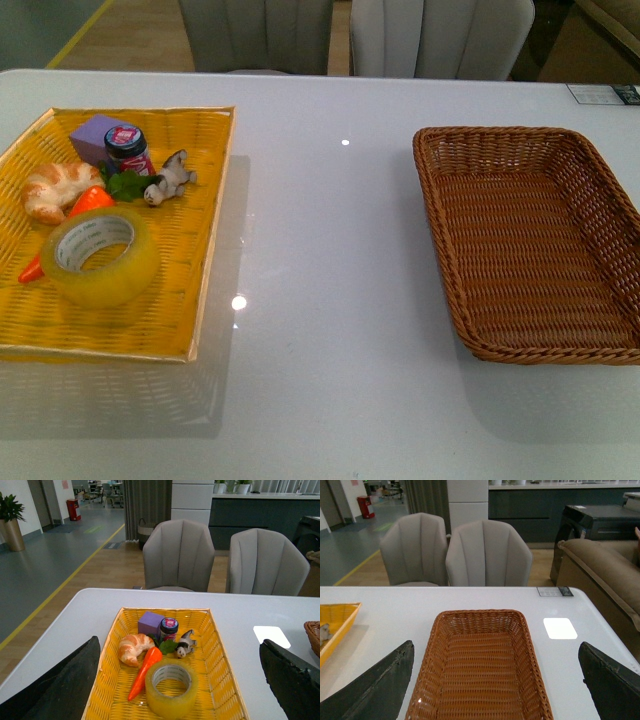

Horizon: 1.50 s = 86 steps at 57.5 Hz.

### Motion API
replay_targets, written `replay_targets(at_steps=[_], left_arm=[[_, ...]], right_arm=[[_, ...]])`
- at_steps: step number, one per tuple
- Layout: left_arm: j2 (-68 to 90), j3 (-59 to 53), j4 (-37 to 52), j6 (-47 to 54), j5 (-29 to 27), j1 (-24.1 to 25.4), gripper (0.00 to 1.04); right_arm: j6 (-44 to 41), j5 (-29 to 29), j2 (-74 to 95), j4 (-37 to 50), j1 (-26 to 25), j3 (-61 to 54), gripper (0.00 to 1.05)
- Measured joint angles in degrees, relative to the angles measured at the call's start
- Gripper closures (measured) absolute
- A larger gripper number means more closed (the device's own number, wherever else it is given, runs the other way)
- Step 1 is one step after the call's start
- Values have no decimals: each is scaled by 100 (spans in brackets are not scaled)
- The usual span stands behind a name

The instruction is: Move tape to another basket

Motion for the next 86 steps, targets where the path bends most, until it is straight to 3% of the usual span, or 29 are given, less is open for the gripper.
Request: replay_targets(at_steps=[35, 37, 42, 45, 54, 60, 66, 78, 86], left_arm=[[0, 0, 0, 0, 0, 0, 9], [116, 79, -229, -48, 223, 70, 9], [1250, 835, -1773, -175, 1322, 302, 9], [1902, 1038, -1825, -190, 1440, 297, 9], [4072, 1471, 79, -122, 1318, 256, 9], [6113, 1908, 1722, 116, 1012, 227, 9], [8061, 2426, 2798, 319, 750, 262, 9], [10902, 3397, 3152, 435, 505, 435, 9], [11897, 3976, 3093, 428, 328, 584, 9]], right_arm=[[-2, 0, 0, 0, 0, 0, 9], [0, 0, 2, 0, 0, 0, 9], [-2, -9, 2, 0, 0, 0, 9], [-2, -7, 0, 0, 0, 0, 9], [0, -4, 0, 0, 0, 0, 9], [0, -4, 0, 0, 0, 0, 9], [0, -4, 0, 0, 0, 0, 9], [0, -4, 0, 0, 0, 0, 9], [-2, -4, 0, 0, 0, 0, 9]])
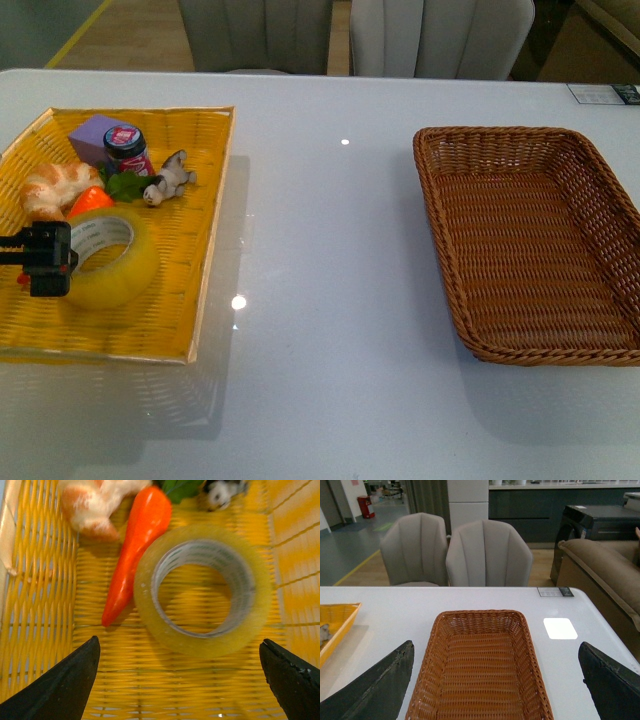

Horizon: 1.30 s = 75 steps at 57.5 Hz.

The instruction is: Move tape to another basket

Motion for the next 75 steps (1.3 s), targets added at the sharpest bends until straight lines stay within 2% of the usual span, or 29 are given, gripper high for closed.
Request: replay_targets(at_steps=[10, 32, 45, 51, 57, 75], left_arm=[[713, 791, -256, -96, -92, 61, 9], [1272, 1521, -739, -317, -343, -101, 9], [1276, 1515, -741, -428, -435, -188, 44], [1202, 1464, -741, -527, -380, -214, 69], [1113, 1458, -791, -645, -284, -195, 87], [118, 999, -850, -992, 129, -216, 89]], right_arm=[[0, 0, 0, 0, 0, 0, 9], [0, 0, 0, 0, 0, 0, 9], [2, 0, 0, 0, 0, 0, 9], [2, 0, 0, 0, 0, 0, 9], [2, 0, 0, 0, 0, 0, 9], [2, 0, 0, 0, 0, 0, 9]])
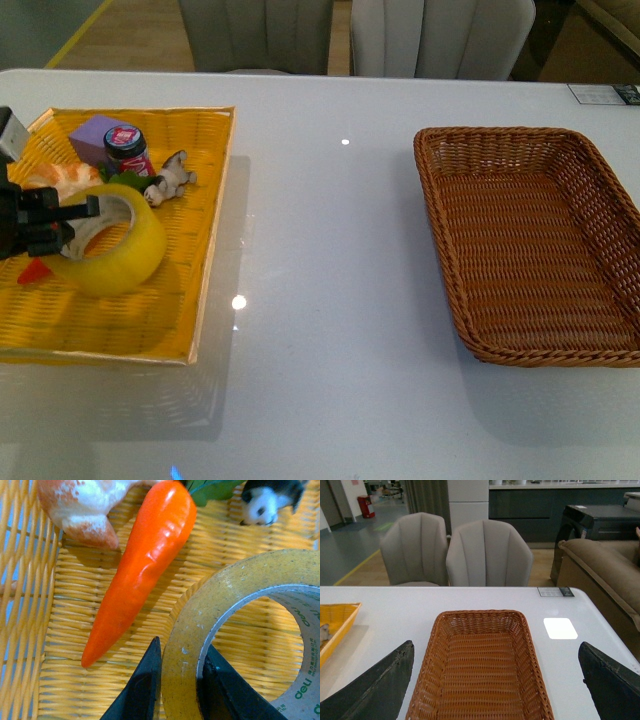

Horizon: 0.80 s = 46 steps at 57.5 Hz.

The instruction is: Move tape to another basket

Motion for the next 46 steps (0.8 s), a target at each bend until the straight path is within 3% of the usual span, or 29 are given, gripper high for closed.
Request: replay_targets(at_steps=[12, 34, 46], left_arm=[[-925, -83, -319, -378, 127, -450, 90], [-1351, 675, -892, -726, -76, -2430, 90], [-1353, 1034, -1117, -782, -136, -3187, 90]], right_arm=[[0, 0, 0, 0, 0, 0, 9], [0, 0, 0, 0, 0, 0, 9], [-2, 0, 0, 0, 0, 0, 9]])
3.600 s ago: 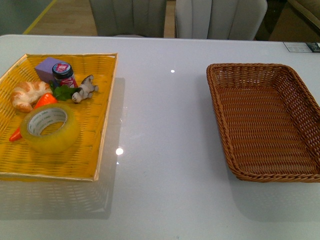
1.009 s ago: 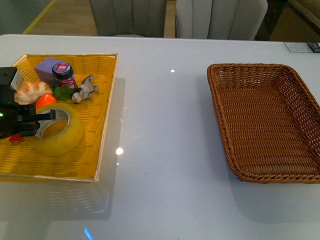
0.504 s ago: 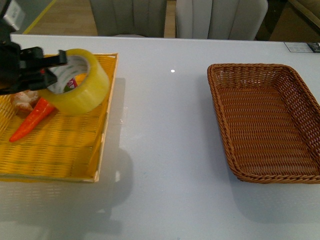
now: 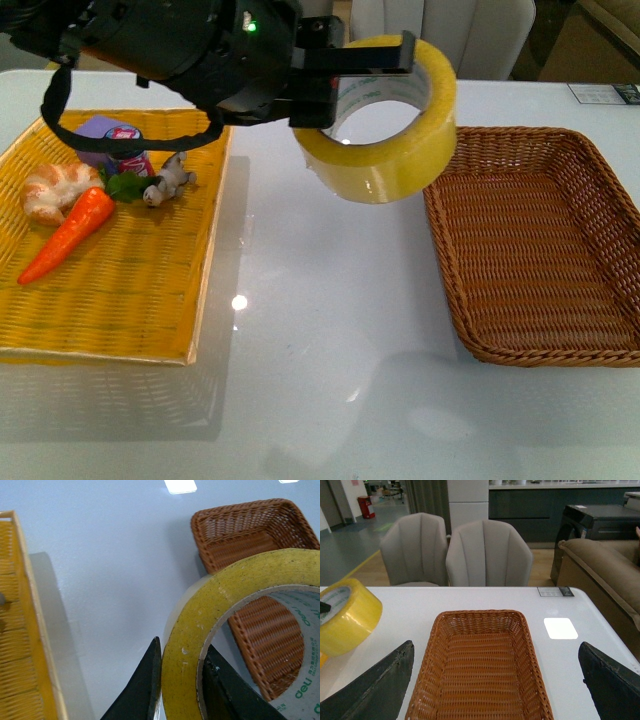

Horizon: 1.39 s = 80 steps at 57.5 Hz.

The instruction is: Move tape to another basket

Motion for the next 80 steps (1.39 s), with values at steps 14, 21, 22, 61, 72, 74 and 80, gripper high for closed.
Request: replay_targets(at_steps=[14, 21, 22, 61, 72, 74, 80], left_arm=[[2, 118, -55, 0, -74, -374, 90], [2, 118, -57, 4, -85, -463, 90], [2, 118, -57, 9, -83, -474, 90], [4, 105, -114, -136, 299, -487, 90], [2, 92, -131, -212, 385, -481, 90], [2, 92, -142, -219, 393, -481, 90], [0, 90, -164, -243, 428, -481, 90]], right_arm=[[2, 0, 0, 0, 0, 0, 9], [2, 0, 0, 0, 0, 0, 9], [2, 0, 0, 0, 0, 0, 9], [4468, -2096, 6199, 3484, 487, 925, 9], [4892, -2520, 7783, 5163, 529, 1040, 9], [4977, -2559, 7962, 5337, 538, 1099, 9], [5261, -2680, 8618, 5917, 564, 1366, 9]])
